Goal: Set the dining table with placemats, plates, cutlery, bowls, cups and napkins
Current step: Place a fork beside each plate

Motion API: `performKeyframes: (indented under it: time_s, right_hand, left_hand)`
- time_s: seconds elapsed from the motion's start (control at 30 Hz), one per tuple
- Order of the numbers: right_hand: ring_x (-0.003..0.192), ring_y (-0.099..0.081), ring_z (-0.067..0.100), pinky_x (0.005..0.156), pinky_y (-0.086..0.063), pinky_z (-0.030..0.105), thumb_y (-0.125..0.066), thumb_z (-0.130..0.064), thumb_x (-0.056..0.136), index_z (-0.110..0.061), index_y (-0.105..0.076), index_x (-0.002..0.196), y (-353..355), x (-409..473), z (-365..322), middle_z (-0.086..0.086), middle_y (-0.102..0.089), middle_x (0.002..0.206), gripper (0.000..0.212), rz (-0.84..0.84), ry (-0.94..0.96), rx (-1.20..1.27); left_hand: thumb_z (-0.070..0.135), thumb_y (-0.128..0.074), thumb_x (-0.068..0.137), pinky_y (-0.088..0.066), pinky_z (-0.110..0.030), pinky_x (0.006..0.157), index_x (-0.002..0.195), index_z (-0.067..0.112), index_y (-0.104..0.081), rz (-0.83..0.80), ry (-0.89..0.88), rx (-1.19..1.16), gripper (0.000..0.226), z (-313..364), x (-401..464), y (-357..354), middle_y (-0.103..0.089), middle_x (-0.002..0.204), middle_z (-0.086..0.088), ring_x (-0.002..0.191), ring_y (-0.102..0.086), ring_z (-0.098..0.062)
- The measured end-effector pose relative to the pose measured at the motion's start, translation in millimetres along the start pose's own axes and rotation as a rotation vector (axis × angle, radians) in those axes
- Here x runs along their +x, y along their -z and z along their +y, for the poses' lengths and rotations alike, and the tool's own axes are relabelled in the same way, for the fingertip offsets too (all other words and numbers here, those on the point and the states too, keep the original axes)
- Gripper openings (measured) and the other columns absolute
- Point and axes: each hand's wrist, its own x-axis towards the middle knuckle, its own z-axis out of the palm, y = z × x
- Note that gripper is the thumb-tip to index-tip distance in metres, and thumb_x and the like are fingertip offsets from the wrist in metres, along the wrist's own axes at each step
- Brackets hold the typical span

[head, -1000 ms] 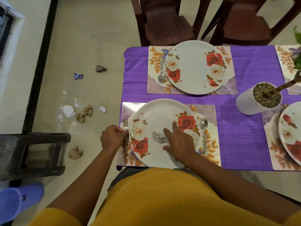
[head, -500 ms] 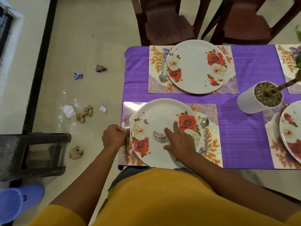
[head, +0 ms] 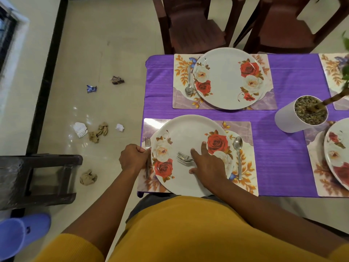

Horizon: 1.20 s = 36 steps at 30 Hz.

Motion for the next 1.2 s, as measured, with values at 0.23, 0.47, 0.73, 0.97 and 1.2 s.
performKeyframes:
  time_s: [0.23, 0.47, 0.73, 0.97, 1.2]
  right_hand:
    - [0.102, -0.071, 0.034, 0.069, -0.052, 0.032, -0.069, -0.051, 0.094, -0.024, -0.033, 0.152, -2, 2, 1, 0.024, -0.016, 0.168, 0.073, -0.005, 0.006, -0.014]
    - [0.104, -0.07, 0.033, 0.073, -0.055, 0.033, -0.068, -0.054, 0.092, -0.026, -0.035, 0.151, -2, 1, 4, 0.021, -0.019, 0.168, 0.073, 0.013, 0.013, -0.006]
    - [0.103, -0.07, 0.036, 0.073, -0.054, 0.035, -0.071, -0.053, 0.09, -0.024, -0.037, 0.151, -4, 3, 6, 0.024, -0.02, 0.167, 0.076, 0.009, 0.022, -0.005]
    - [0.101, -0.07, 0.034, 0.073, -0.056, 0.035, -0.071, -0.056, 0.089, -0.026, -0.037, 0.149, -7, 4, 7, 0.022, -0.021, 0.167, 0.075, 0.021, 0.019, -0.007]
    - [0.101, -0.07, 0.035, 0.073, -0.057, 0.036, -0.072, -0.054, 0.089, -0.026, -0.039, 0.147, -8, 4, 7, 0.023, -0.023, 0.166, 0.074, 0.027, 0.02, 0.007]
  left_hand:
    - [0.056, -0.078, 0.083, -0.059, -0.037, 0.071, 0.072, 0.019, -0.071, 0.002, 0.006, 0.023, 0.04, 2, 1, -1, -0.073, 0.067, -0.001, 0.064, -0.073, -0.023]
    - [0.032, -0.077, 0.087, -0.042, -0.029, 0.067, 0.087, 0.016, -0.072, 0.049, -0.058, 0.043, 0.016, 4, -13, 0, -0.07, 0.086, 0.003, 0.079, -0.063, -0.019]
    - [0.031, -0.085, 0.081, -0.049, -0.031, 0.075, 0.097, 0.015, -0.074, 0.079, -0.15, 0.008, 0.025, -8, -22, 3, -0.075, 0.091, -0.003, 0.087, -0.069, -0.023]
    - [0.023, -0.083, 0.084, -0.046, -0.029, 0.074, 0.096, 0.014, -0.074, 0.08, -0.181, 0.011, 0.018, -9, -27, 3, -0.073, 0.085, 0.0, 0.084, -0.068, -0.021]
    - [0.012, -0.076, 0.085, -0.045, -0.029, 0.074, 0.1, 0.012, -0.076, 0.088, -0.207, 0.016, 0.014, -5, -31, 3, -0.071, 0.086, -0.001, 0.081, -0.064, -0.018]
